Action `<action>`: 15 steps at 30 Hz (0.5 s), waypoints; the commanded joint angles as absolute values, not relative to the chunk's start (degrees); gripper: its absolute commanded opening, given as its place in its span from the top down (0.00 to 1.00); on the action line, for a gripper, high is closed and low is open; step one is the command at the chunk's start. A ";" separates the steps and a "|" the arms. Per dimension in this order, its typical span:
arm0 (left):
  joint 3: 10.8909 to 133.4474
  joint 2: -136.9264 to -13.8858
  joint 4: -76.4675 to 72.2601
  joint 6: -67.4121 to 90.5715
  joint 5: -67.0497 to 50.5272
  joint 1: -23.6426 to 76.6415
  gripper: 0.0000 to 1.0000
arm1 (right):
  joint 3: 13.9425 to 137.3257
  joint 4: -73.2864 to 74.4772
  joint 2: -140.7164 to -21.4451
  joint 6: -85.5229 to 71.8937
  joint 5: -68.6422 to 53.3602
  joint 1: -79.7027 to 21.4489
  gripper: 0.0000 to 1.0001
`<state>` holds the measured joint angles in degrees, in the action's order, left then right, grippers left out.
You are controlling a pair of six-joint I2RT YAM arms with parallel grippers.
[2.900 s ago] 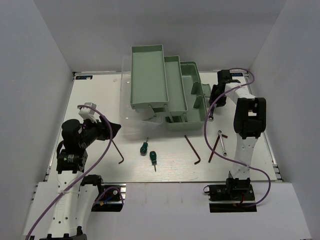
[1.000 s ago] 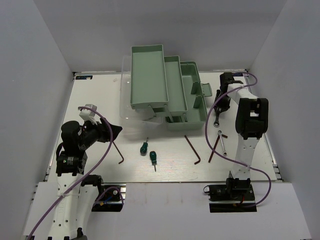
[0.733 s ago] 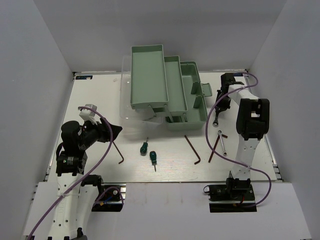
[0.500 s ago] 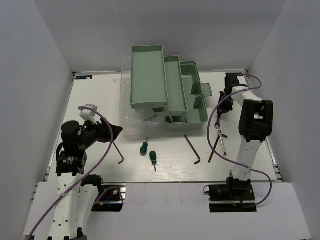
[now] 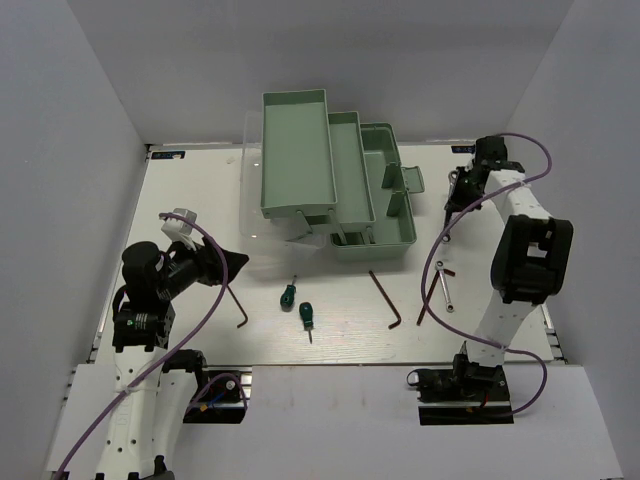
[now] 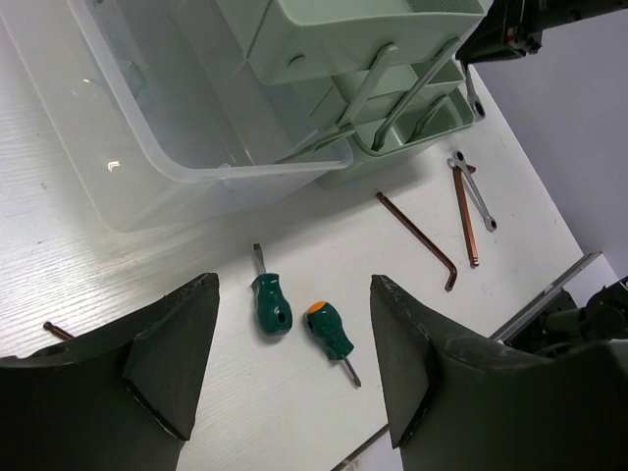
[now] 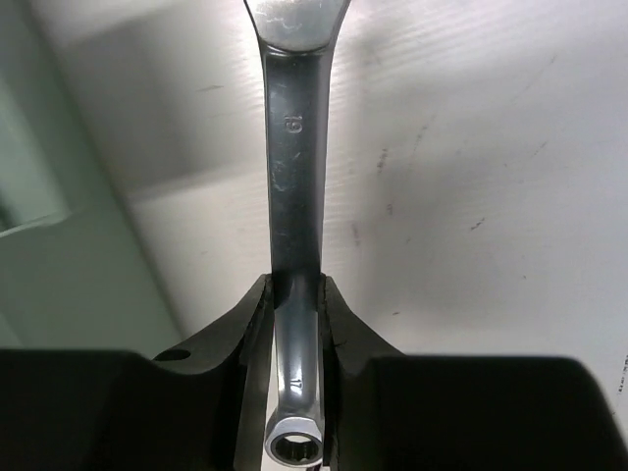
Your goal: Sort the tools into containers
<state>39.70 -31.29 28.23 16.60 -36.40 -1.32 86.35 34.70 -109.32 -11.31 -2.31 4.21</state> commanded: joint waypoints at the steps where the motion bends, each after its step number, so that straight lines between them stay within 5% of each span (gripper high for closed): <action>1: 39.02 -30.85 26.81 16.70 -38.67 -1.23 0.27 | 86.75 32.96 -101.54 -10.37 -7.55 4.13 1.00; 8: 37.18 -30.85 22.95 18.45 -42.53 -1.23 0.27 | 94.53 33.22 -97.99 -9.50 -19.24 1.76 1.00; 15: 36.65 -30.85 21.27 19.60 -46.31 -1.23 0.29 | 109.40 40.86 -109.68 -4.84 -23.03 -7.55 1.00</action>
